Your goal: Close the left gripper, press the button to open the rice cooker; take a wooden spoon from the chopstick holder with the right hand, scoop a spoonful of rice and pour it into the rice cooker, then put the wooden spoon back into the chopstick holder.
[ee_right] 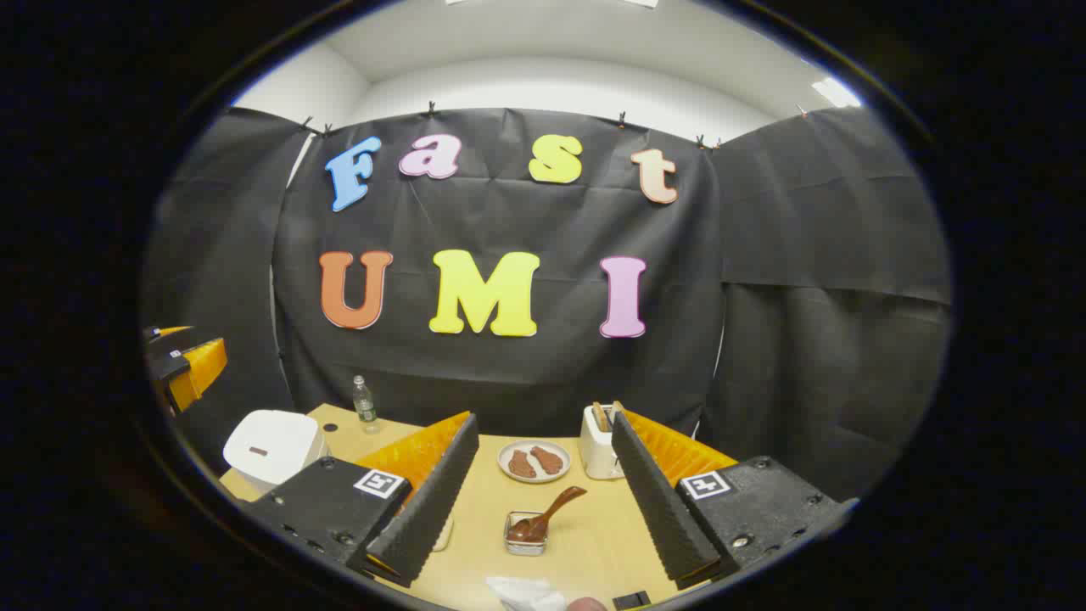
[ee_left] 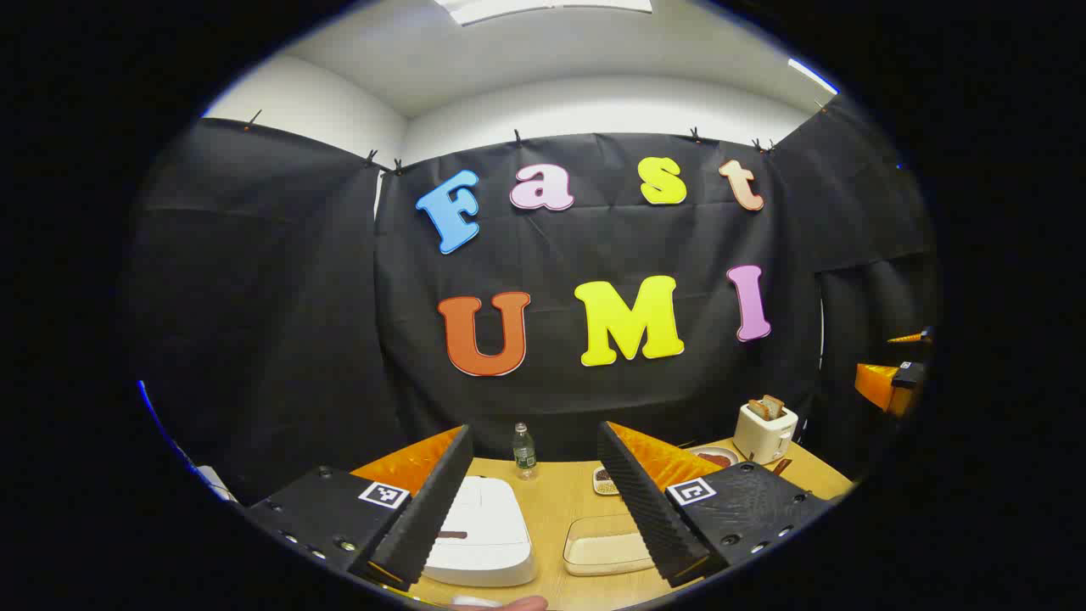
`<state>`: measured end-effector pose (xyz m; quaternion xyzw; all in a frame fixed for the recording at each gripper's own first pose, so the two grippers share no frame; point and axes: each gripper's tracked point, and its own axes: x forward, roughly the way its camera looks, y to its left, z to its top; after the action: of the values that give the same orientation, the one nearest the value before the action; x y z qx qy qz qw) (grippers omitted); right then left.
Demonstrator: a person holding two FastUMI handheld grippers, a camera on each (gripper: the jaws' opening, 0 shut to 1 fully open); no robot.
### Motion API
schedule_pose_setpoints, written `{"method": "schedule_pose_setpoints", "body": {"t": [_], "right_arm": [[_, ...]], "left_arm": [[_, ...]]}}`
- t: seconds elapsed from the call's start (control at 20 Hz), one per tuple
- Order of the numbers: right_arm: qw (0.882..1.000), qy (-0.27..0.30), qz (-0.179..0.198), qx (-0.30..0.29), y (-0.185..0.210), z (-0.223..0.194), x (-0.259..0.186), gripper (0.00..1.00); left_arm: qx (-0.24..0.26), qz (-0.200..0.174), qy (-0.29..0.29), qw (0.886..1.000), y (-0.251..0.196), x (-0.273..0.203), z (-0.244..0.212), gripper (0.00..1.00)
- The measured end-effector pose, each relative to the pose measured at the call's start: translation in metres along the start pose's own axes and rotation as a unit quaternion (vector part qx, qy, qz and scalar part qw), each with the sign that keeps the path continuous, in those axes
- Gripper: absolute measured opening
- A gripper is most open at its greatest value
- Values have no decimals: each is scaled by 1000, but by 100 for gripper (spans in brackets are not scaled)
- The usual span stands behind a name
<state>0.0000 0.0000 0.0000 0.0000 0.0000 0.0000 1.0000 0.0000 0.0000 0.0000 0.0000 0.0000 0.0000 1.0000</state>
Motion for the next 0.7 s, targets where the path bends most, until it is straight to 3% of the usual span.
{"method": "schedule_pose_setpoints", "body": {"t": [0.05,0.15,0.2,0.7], "right_arm": [[1000,0,1,0,0,1,0,100],[1000,0,1,1,0,1,0,100],[1000,0,1,1,0,1,-1,100],[1000,2,2,-3,3,2,2,100]], "left_arm": [[0,-1,3,1000,0,-1,-1,95],[5,1,4,1000,2,-1,-3,90],[6,2,5,1000,2,-1,-4,95],[0,-1,12,1000,5,1,-11,95]]}}
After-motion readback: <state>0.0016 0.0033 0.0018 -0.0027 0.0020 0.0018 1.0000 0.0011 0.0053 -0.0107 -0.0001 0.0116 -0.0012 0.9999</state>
